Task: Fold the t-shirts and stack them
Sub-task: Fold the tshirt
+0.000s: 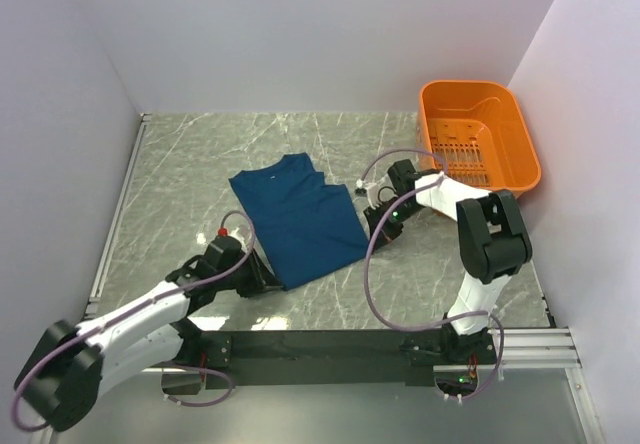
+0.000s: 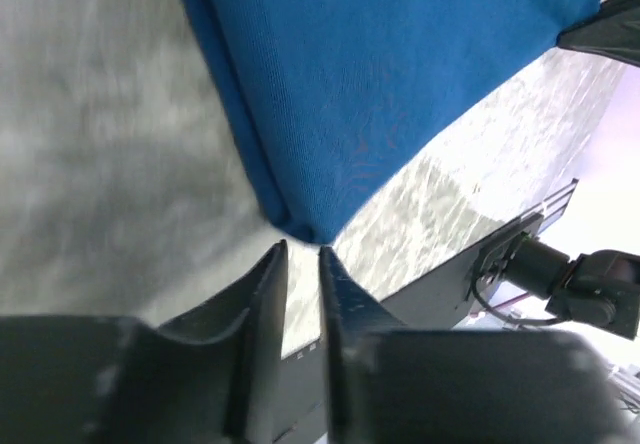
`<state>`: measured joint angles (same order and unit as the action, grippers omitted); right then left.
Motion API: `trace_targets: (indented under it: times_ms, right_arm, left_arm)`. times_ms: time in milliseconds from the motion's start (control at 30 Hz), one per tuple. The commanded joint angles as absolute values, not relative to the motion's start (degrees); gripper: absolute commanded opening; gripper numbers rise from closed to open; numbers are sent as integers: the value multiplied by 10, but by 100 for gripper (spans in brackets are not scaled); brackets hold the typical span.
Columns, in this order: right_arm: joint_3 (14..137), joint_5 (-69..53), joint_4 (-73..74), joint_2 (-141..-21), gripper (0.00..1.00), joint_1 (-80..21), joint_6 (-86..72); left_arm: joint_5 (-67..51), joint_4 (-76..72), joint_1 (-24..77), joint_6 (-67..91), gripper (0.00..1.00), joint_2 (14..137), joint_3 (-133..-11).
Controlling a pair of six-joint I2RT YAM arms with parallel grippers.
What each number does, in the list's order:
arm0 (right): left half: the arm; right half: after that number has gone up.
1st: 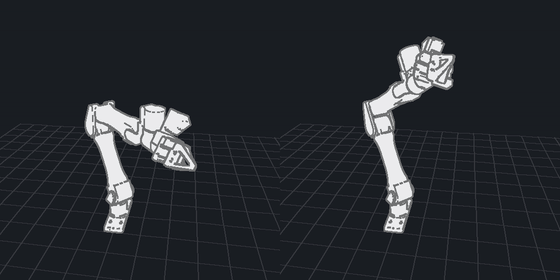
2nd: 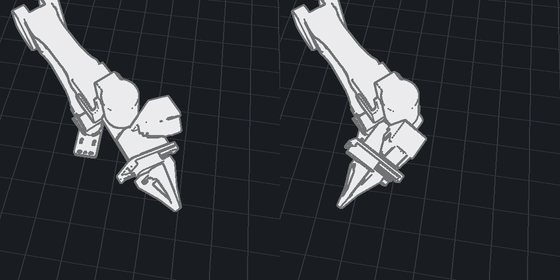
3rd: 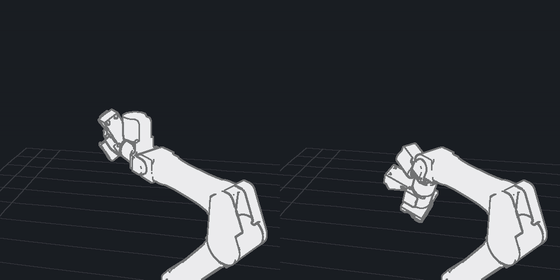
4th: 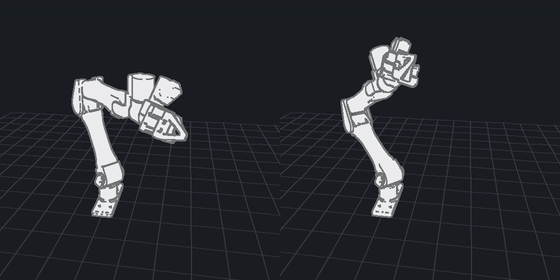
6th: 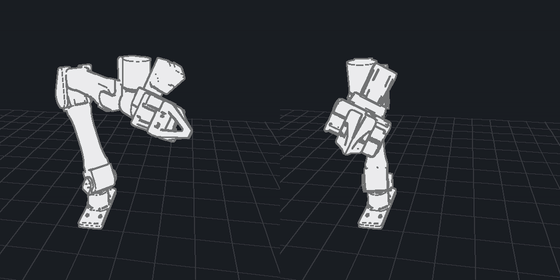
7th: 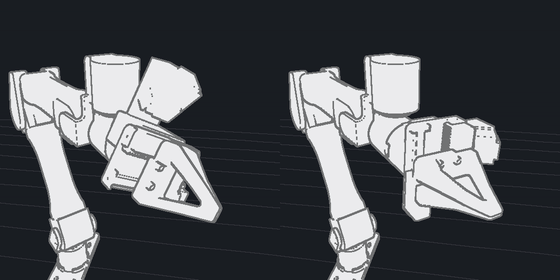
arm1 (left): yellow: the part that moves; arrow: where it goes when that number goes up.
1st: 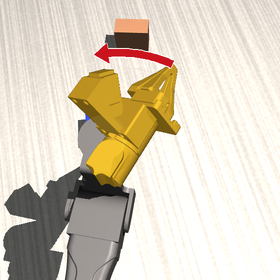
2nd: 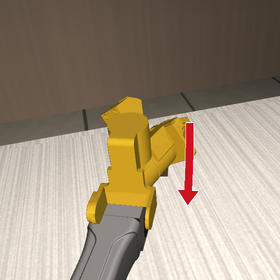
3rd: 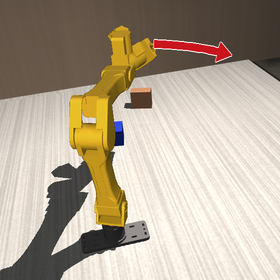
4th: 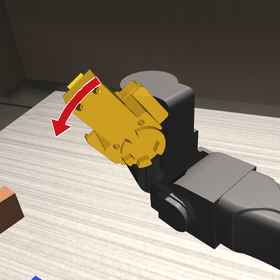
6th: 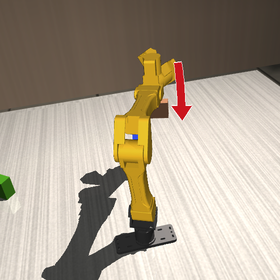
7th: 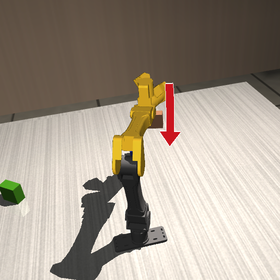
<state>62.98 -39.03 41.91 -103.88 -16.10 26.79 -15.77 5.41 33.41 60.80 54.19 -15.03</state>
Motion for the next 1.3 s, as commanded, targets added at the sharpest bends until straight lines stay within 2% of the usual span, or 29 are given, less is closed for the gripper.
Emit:
trace_targets:
  times_ms: [0,33,67,100,133,233,333,400,467,533,700,800,1133,1267]
  right_arm:
    - [616,-383,466,-972,8,-155,337]
    - [612,-376,468,-961,23,-154,345]
    - [611,-369,472,-948,30,-154,355]
    - [611,-358,473,-926,42,-154,378]
    - [618,-354,475,-915,47,-154,389]
    - [641,-373,493,-898,57,-152,460]
    - [664,-419,515,-911,60,-152,553]
    - [664,-453,553,-911,61,-152,692]
    - [636,-481,587,-900,66,-154,874]
    - [587,-479,585,-875,73,-156,966]
    - [558,-431,529,-880,73,-191,1003]
    - [538,-408,471,-874,73,-219,970]
    - [528,-388,432,-880,71,-245,942]
    - [525,-390,425,-883,71,-245,940]
  left_arm:
    - [-92,152,367,645,31,470,-191]
    - [-64,195,371,646,47,429,-218]
    - [-55,209,374,643,52,412,-231]
    - [-50,220,374,627,58,385,-256]
    - [-41,241,374,615,59,378,-271]
    - [-52,246,374,534,60,385,-313]
    - [-86,220,376,459,61,424,-329]
    - [-97,197,398,413,60,458,-335]
    - [-71,195,440,390,60,480,-339]
    - [-41,198,476,365,61,512,-346]
    - [61,181,588,342,62,570,-355]
    - [81,159,609,332,63,610,-359]
    - [124,187,613,332,65,762,-395]
    - [147,197,613,351,64,774,-392]
